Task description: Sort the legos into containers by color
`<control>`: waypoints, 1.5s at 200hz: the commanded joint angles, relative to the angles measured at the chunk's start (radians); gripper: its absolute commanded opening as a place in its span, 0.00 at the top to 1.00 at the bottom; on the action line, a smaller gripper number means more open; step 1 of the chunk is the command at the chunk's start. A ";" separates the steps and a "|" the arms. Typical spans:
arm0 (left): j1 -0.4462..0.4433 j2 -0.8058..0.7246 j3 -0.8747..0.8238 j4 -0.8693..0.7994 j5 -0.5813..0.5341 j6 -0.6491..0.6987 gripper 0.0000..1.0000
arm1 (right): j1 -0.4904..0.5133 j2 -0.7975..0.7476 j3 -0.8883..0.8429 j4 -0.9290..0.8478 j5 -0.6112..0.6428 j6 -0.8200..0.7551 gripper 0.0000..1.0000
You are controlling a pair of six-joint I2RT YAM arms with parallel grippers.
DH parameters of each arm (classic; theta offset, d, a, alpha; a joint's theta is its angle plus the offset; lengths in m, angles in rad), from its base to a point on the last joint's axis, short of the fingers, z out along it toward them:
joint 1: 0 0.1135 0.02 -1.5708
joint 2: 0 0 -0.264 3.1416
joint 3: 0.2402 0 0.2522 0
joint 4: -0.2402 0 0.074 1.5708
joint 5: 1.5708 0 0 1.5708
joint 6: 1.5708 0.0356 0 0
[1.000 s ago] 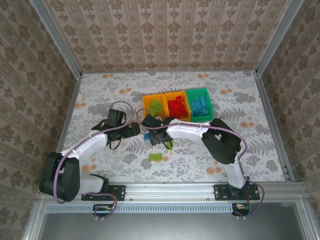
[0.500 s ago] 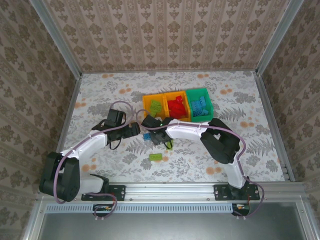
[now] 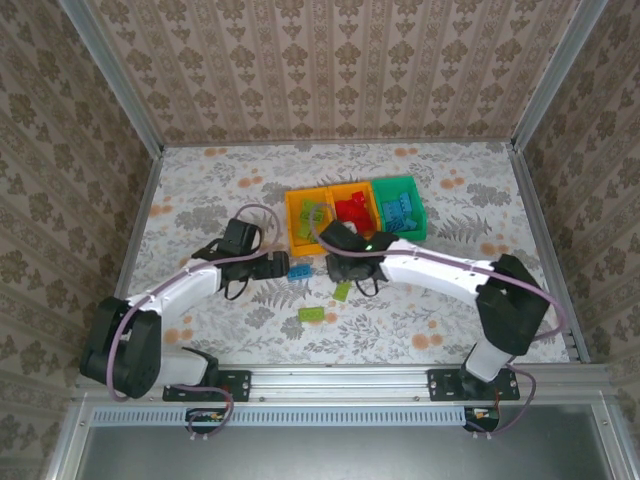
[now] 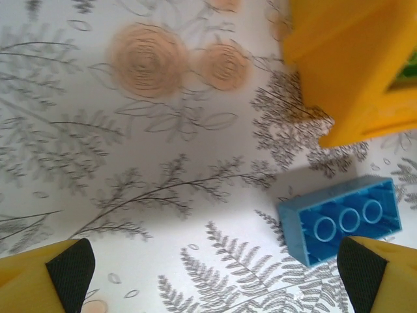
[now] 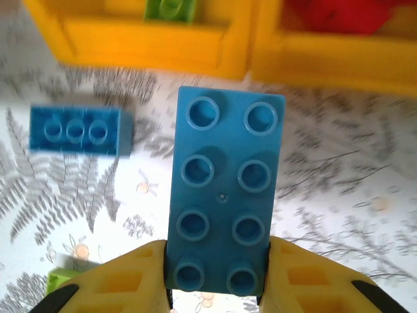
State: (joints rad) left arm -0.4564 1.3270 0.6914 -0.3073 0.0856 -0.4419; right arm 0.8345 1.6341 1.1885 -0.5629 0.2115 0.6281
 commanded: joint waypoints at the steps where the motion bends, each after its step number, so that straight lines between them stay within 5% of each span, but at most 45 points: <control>1: -0.060 0.038 0.061 -0.013 0.014 0.127 0.00 | -0.119 -0.059 -0.036 0.020 -0.020 -0.019 0.68; 48: -0.131 0.143 0.145 -0.073 -0.004 0.276 0.00 | -0.395 -0.002 0.035 -0.011 -0.077 -0.124 0.69; 108: -0.151 0.212 0.185 -0.090 0.025 0.364 0.03 | -0.562 0.185 0.221 -0.054 -0.139 -0.210 0.68; 167: -0.160 0.262 0.224 -0.110 0.036 0.358 0.04 | -0.588 0.313 0.361 -0.124 -0.144 -0.213 0.53; 246: -0.182 0.302 0.273 -0.147 0.045 0.305 0.04 | -0.584 0.203 0.245 -0.095 -0.168 -0.192 0.41; 300: -0.197 0.301 0.329 -0.269 0.010 -0.025 0.01 | -0.584 0.157 0.188 -0.075 -0.170 -0.161 0.41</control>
State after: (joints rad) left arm -0.6357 1.6318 1.0016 -0.4961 0.1108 -0.2722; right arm 0.2466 1.8359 1.4067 -0.6350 0.0505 0.4374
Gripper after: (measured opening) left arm 0.985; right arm 0.593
